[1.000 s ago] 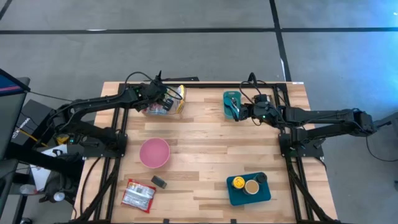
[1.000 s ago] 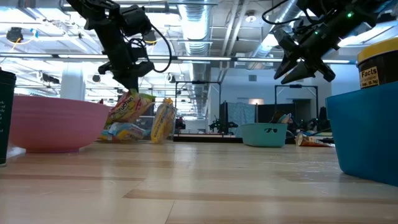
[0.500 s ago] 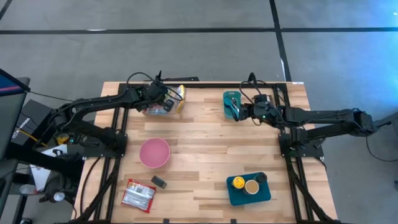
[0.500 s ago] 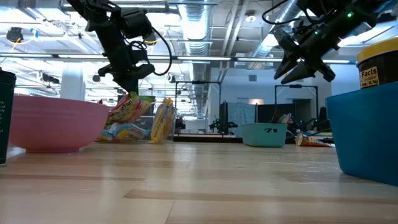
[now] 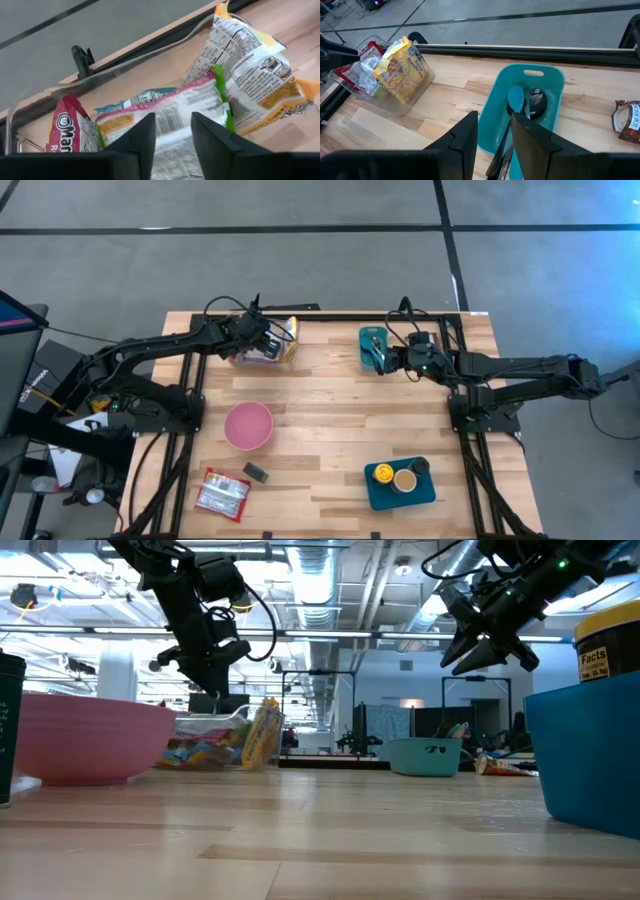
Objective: Pick & Place Food Item
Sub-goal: Put the orange noodle pack into the transparent bin
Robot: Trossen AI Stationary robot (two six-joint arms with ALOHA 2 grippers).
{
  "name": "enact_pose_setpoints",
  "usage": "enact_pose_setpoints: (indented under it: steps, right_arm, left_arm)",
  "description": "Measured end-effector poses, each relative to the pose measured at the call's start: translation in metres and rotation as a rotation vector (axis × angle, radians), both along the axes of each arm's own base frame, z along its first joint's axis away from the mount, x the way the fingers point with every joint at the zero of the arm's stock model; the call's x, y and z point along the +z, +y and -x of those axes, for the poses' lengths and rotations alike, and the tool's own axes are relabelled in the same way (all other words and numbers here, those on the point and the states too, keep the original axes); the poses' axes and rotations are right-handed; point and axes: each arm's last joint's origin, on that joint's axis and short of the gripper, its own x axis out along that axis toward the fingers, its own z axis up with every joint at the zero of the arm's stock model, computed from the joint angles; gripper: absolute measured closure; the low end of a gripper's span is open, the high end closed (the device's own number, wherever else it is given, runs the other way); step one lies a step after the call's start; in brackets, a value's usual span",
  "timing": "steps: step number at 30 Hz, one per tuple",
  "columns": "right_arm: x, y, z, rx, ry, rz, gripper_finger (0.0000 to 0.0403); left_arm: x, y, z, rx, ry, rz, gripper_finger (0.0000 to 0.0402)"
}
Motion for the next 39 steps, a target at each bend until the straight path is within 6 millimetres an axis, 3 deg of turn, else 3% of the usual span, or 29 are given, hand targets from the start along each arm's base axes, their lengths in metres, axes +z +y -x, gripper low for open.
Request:
enact_pose_setpoints:
  steps: [6, 11, 27, 39]
  right_arm:
    - [0.000, 0.000, 0.000, 0.000, 0.000, 0.000, 0.0290]
    - [0.000, 0.000, 0.000, 0.000, 0.000, 0.000, 0.0290]
    - [0.000, 0.000, 0.000, 0.002, 0.000, -0.001, 0.0290]
    - [0.000, 0.000, 0.000, 0.002, 0.000, -0.001, 0.0290]
  left_arm:
    - [0.001, 0.000, 0.000, 0.030, -0.030, 0.010, 0.0225]
    - [0.007, -0.002, 0.003, 0.062, -0.103, 0.028, 0.0209]
    - [0.043, -0.019, 0.012, -0.051, -0.401, 0.106, 0.0248]
    - [0.077, -0.058, 0.009, -0.354, -0.655, 0.143, 0.0273]
